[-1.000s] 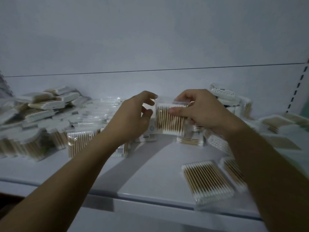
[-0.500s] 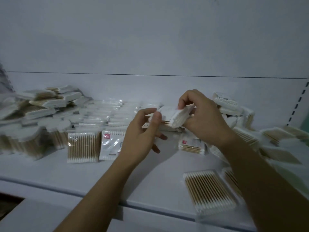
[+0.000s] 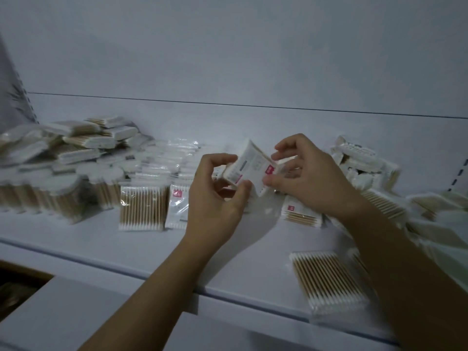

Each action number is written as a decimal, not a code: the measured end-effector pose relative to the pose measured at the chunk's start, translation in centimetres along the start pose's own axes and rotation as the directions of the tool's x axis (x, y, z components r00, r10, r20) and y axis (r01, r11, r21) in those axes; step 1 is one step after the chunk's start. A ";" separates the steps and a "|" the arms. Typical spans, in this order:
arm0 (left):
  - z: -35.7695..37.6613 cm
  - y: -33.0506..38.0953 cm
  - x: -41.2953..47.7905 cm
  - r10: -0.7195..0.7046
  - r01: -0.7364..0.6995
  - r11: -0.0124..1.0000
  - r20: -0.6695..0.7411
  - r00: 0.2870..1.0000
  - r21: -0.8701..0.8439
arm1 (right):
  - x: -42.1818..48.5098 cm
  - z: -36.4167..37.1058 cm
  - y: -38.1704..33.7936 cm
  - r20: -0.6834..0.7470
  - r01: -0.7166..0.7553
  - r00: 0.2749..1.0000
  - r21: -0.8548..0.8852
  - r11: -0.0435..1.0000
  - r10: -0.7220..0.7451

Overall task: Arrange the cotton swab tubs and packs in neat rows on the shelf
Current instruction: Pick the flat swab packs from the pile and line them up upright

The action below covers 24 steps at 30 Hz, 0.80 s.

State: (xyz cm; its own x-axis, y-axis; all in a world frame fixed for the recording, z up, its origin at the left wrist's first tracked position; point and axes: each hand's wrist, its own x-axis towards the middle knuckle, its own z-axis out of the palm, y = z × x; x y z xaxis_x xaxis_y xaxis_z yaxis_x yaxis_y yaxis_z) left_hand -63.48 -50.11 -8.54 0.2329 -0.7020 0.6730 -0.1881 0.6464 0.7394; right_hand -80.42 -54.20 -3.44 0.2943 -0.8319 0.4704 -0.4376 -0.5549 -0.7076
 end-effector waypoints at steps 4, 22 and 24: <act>-0.2 0.1 -0.1 0.007 -0.009 0.999 -0.049 0.999 -0.046 | 0.0 0.5 0.0 0.092 -0.074 0.994 0.233 0.970 0.054; 0.1 -0.7 0.8 0.223 -0.445 0.355 0.388 0.894 0.822 | -0.1 1.8 0.6 0.031 0.133 0.991 -0.170 0.976 -0.129; -0.2 -1.1 1.1 0.187 -0.447 0.351 0.406 0.895 0.823 | 0.0 1.8 0.6 0.074 0.131 0.990 -0.213 0.968 -0.118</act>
State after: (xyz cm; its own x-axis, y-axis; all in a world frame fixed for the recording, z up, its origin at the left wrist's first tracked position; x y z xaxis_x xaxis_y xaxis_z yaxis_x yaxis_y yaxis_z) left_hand -62.85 -51.50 -8.64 -0.2143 -0.6286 0.7476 -0.9552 0.2950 -0.0257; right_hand -79.17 -54.53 -4.87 0.4056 -0.7583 0.5104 -0.5658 -0.6468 -0.5114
